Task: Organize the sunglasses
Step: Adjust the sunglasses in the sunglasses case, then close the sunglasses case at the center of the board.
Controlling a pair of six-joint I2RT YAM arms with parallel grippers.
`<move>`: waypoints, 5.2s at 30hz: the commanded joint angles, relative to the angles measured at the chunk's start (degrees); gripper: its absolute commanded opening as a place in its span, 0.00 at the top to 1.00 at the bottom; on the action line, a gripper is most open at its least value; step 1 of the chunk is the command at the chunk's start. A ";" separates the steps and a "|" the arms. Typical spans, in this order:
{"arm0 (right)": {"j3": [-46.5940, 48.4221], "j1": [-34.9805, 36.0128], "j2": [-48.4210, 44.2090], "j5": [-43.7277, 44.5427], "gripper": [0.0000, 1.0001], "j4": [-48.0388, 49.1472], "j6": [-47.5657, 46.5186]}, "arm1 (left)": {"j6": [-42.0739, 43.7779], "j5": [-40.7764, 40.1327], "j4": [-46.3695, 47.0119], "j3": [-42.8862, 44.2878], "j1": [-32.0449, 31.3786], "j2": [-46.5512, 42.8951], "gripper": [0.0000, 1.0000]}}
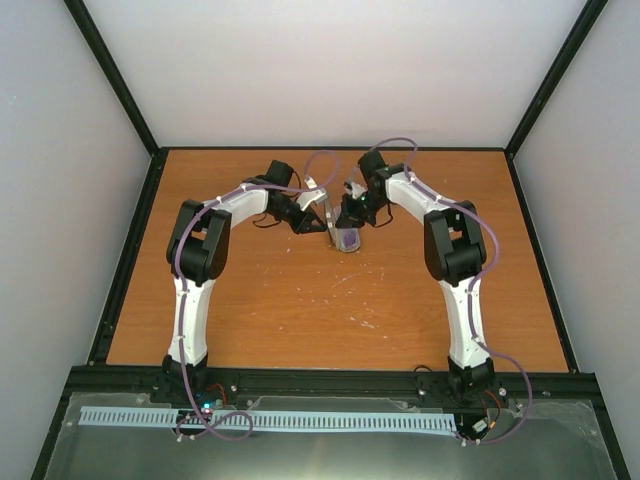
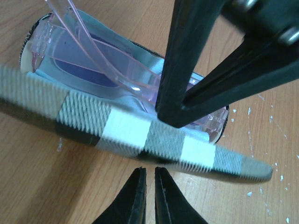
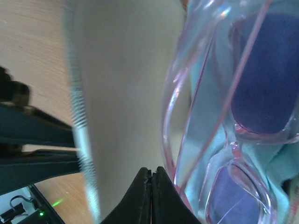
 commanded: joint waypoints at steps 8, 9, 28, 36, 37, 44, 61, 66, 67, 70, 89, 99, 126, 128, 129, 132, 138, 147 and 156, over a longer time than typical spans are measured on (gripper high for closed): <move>-3.15 -0.16 2.85 -0.25 0.96 3.19 -0.04 | 0.18 0.16 0.20 0.16 -0.40 -2.74 0.91; -3.28 -0.15 2.24 -0.48 0.96 3.65 0.06 | 0.24 0.18 0.21 0.16 -0.41 -2.69 0.91; -1.54 -1.60 -6.19 0.12 0.94 2.49 -0.38 | 0.39 0.30 -0.09 1.12 -0.36 -2.56 0.91; -2.08 -1.35 -2.79 -1.85 0.95 1.87 -1.43 | 0.15 0.25 -0.02 1.30 -0.41 -2.43 0.91; -2.33 -1.37 -2.57 -2.00 0.95 1.88 -1.54 | 0.09 0.29 0.01 1.38 -0.41 -2.36 0.91; -6.51 -1.39 -1.44 -1.41 0.95 2.65 -1.86 | -0.07 0.34 0.00 1.26 -0.41 -2.19 0.91; -9.00 -1.54 -5.85 -1.74 0.89 7.09 -0.23 | -0.04 0.25 -0.21 1.41 -0.41 -2.38 0.91; -6.82 -1.55 -10.05 -1.41 0.86 6.86 0.46 | 0.15 0.18 -0.99 2.96 -0.58 -1.89 0.91; -6.95 -1.65 -10.96 -1.41 0.86 7.14 0.76 | 0.09 0.16 -1.10 3.40 -0.57 -1.85 0.91; -8.37 -2.40 -14.21 -0.90 0.86 8.05 1.56 | 0.08 0.08 -1.54 4.58 -0.76 -1.75 0.91; -20.14 -8.15 -9.47 14.39 0.97 11.37 6.07 | -0.87 -0.19 -1.80 5.93 -2.15 -0.20 0.91; -15.77 -6.67 -3.55 8.89 0.97 13.73 5.16 | -0.99 -0.36 -2.44 6.96 -2.47 0.67 0.91; -14.52 -2.75 -9.18 5.42 0.97 17.25 4.16 | -1.95 0.69 -1.73 7.89 -5.61 3.20 0.91; -14.13 -2.15 -8.87 5.46 0.97 16.47 3.50 | -2.17 0.69 -1.73 8.37 -5.99 3.43 0.91; -13.97 -1.87 -8.60 5.51 0.97 16.08 3.28 | -2.26 0.71 -1.74 8.60 -6.13 3.62 0.91; -13.80 -1.16 -8.31 5.44 0.97 15.85 2.86 | -2.54 0.69 -1.73 9.38 -6.61 4.08 0.91; -13.01 -0.23 -7.95 5.23 0.97 15.64 2.74 | -2.91 0.78 -1.73 9.83 -7.08 4.53 0.91; -14.16 -0.83 -9.15 7.14 0.97 14.05 1.92 | -0.97 -0.94 -3.36 9.34 -7.25 3.33 0.92; -18.36 -2.50 -12.24 14.26 0.80 9.29 0.41 | -0.13 -3.81 -0.71 2.99 -5.77 -7.30 0.68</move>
